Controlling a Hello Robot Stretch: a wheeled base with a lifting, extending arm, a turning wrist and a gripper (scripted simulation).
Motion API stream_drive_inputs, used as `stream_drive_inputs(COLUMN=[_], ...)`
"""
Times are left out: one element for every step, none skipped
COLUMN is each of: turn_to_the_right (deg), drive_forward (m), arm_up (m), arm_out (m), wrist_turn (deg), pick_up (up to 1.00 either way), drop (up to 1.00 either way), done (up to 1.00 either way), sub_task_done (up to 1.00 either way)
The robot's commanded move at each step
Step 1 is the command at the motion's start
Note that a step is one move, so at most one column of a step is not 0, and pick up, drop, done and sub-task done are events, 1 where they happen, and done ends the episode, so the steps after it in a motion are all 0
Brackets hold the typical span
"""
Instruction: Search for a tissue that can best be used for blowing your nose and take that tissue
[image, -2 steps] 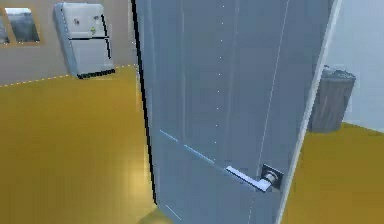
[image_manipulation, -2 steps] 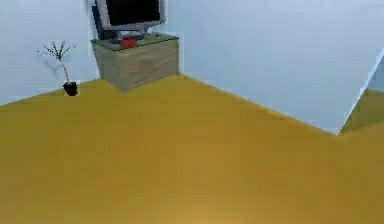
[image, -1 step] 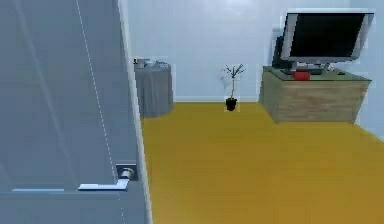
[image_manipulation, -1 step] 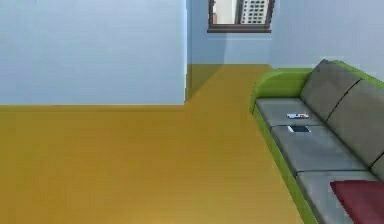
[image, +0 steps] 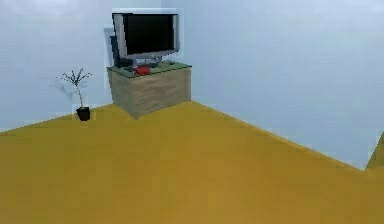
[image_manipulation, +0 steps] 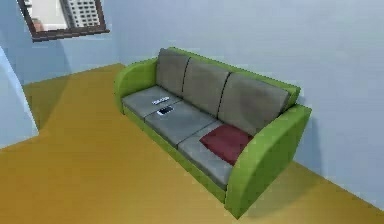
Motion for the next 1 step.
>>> stream_drive_inputs(turn_to_the_right=[0.0], drive_forward=[0.45], arm_up=[0.00], arm_out=[0.00], wrist_turn=[0.0], pick_up=[0.00], drop=[0.00], done=[0.00], sub_task_done=[0.00])
